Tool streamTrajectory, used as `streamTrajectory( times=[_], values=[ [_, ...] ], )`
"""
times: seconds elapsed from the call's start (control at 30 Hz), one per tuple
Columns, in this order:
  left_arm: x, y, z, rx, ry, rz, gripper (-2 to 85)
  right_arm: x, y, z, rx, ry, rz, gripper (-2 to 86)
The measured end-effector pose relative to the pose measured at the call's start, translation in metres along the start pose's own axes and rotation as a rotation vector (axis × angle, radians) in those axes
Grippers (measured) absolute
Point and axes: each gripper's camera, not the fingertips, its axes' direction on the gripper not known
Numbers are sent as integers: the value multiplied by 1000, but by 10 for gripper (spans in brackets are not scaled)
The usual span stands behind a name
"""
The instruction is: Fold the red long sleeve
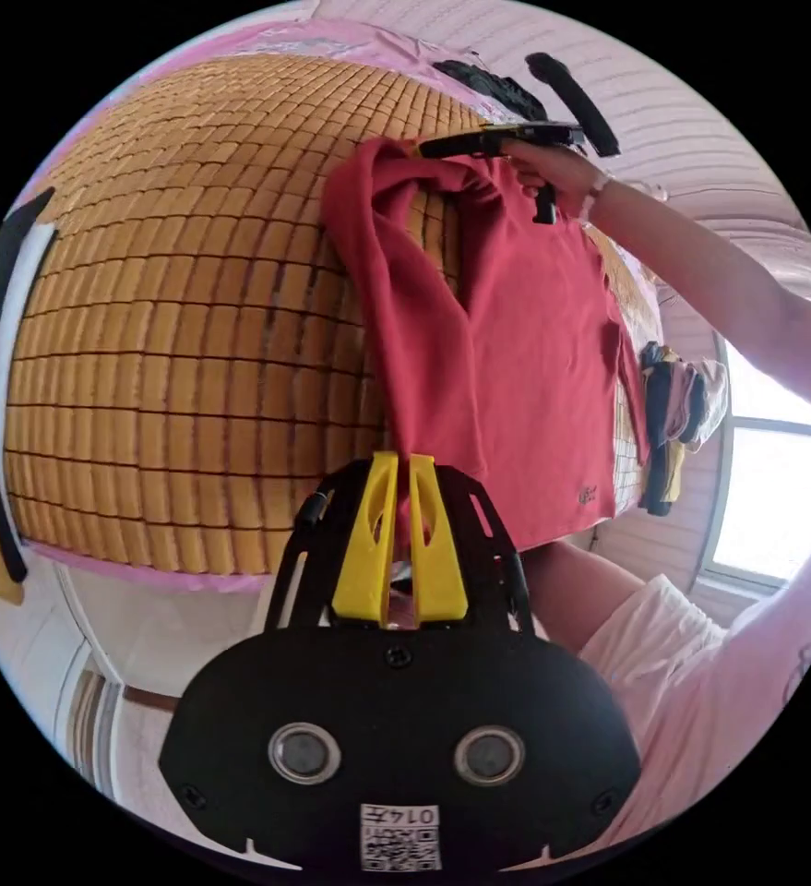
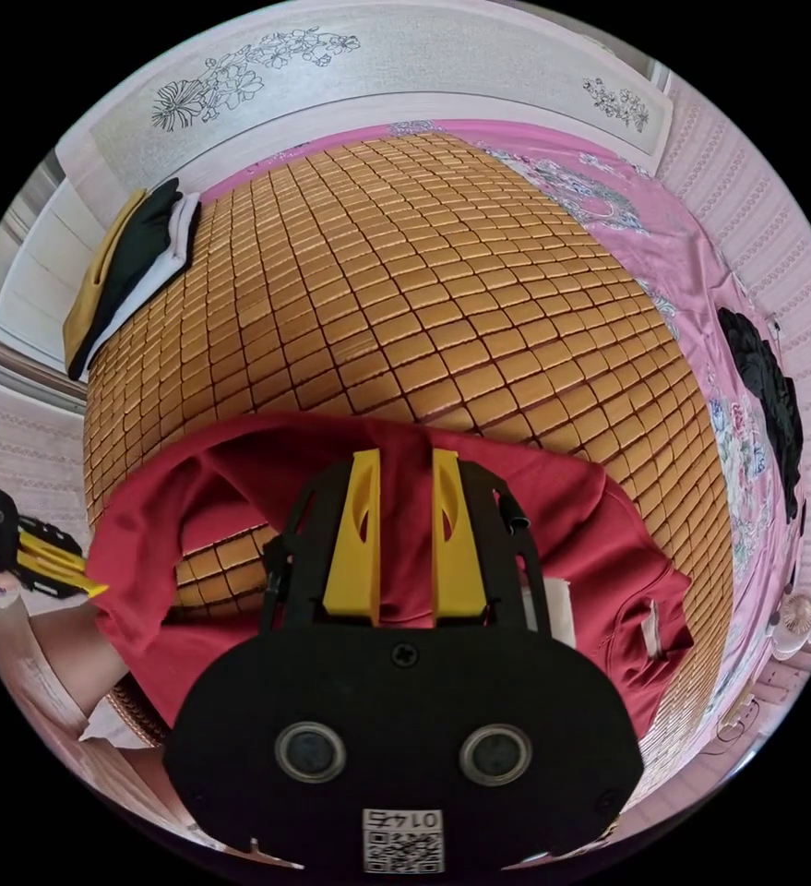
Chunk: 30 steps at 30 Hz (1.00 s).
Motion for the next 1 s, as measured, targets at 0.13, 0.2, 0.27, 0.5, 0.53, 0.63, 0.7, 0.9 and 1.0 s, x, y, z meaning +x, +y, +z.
streamTrajectory(
  times=[0.13,0.2,0.27,0.5,0.53,0.63,0.7,0.9,1.0],
  values=[
    [-57,6,-75,42,-339,-99,32,1,3,-15,94,1,58,78],
    [-90,8,-114,157,-416,-196,46,0,8,-28,157,-16,79,78],
    [-116,16,-153,291,-489,-308,58,-3,15,-39,191,-27,97,76],
    [-129,46,-129,373,-345,-452,86,-42,46,-22,80,-79,61,69],
    [-131,47,-112,342,-325,-479,96,-50,48,-13,52,-84,53,71],
    [-132,47,-74,266,-278,-514,104,-66,50,5,-5,-36,58,72],
    [-127,51,-67,299,-324,-495,95,-76,52,5,13,-2,43,72],
    [-122,54,-79,341,-317,-406,33,-92,61,-8,67,46,40,89],
    [-123,52,-91,425,-341,-402,34,-98,57,-19,128,-38,29,93]
  ],
)
